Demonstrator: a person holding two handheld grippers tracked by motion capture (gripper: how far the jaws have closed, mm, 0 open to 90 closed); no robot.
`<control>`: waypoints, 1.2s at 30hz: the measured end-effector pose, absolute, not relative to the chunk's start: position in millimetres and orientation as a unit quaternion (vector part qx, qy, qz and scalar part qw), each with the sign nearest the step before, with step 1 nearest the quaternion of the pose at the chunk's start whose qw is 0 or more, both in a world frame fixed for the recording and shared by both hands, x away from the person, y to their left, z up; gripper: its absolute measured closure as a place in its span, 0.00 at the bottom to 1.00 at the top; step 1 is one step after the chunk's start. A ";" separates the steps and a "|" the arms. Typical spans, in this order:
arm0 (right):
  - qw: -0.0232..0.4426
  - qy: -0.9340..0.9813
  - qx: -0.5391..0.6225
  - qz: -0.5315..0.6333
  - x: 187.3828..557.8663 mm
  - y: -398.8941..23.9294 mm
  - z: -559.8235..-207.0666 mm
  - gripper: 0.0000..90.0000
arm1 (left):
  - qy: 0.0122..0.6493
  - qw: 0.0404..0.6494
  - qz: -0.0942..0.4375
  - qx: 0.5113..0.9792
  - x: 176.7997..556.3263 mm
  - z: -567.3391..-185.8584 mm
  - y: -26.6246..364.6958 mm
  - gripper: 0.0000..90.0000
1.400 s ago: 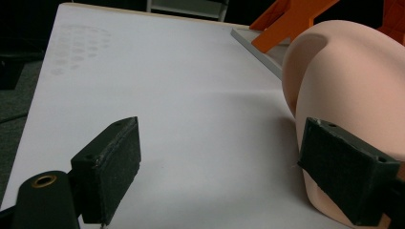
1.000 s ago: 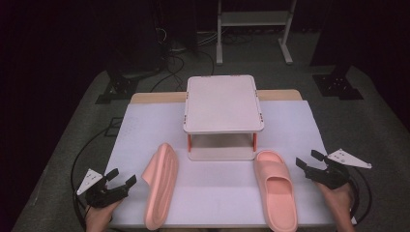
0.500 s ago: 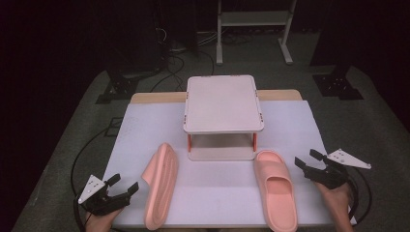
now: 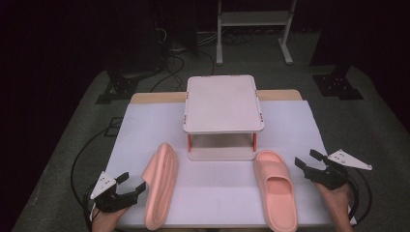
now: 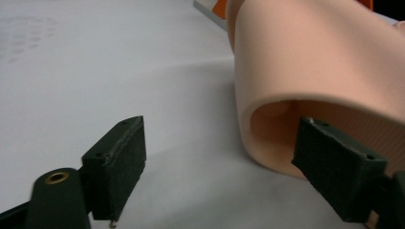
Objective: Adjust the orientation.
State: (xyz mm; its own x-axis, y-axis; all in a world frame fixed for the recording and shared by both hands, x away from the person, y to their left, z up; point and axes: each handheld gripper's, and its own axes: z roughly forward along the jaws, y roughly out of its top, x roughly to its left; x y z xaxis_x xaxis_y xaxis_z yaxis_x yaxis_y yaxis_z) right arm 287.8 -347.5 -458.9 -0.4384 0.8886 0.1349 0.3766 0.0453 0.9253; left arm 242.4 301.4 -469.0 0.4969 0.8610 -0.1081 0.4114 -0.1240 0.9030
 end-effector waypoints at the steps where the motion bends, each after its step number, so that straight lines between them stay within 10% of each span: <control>1: 0.251 0.678 0.467 0.510 287.8 -347.4 -458.9 0.27 | 0.442 0.488 0.228 0.717 244.5 -468.6 299.5 0.23; 21: 0.253 0.680 0.465 0.507 286.8 -348.0 -460.0 0.27 | 0.430 0.479 0.175 0.745 262.8 -469.9 281.9 0.53; 36: 0.252 0.681 0.465 0.506 286.9 -346.5 -461.0 0.27 | 0.422 0.510 0.161 0.732 264.5 -465.7 274.1 0.57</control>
